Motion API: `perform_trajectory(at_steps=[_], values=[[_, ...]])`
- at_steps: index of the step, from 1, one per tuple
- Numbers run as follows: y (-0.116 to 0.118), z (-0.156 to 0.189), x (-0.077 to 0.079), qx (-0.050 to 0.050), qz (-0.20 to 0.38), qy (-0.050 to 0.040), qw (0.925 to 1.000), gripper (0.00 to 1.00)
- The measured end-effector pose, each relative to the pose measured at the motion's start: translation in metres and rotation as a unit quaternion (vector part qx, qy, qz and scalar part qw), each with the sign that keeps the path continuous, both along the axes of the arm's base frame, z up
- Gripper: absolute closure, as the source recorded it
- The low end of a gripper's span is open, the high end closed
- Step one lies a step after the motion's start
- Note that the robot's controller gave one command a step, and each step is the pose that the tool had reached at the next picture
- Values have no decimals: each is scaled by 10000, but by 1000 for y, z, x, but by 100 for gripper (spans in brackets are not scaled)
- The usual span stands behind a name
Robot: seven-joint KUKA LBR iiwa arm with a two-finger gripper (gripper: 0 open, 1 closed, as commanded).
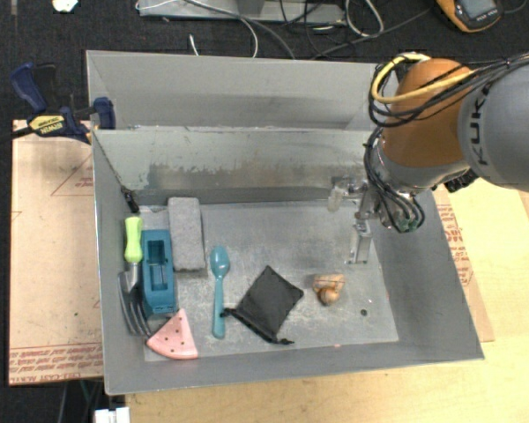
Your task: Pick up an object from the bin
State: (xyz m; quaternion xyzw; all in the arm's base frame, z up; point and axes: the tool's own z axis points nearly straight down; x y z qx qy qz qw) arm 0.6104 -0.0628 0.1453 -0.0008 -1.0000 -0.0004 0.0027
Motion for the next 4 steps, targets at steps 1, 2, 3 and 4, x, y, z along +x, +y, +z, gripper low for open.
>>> perform_trajectory(at_steps=[1,2,3,4], values=[[0,5,2,-3,6,-36,10000,0],[-17,-34,-24,4,-430,-45,9991,0],[8,-44,-20,-8,-501,-65,9987,0],[27,-65,-28,-19,-1174,-43,9931,0]])
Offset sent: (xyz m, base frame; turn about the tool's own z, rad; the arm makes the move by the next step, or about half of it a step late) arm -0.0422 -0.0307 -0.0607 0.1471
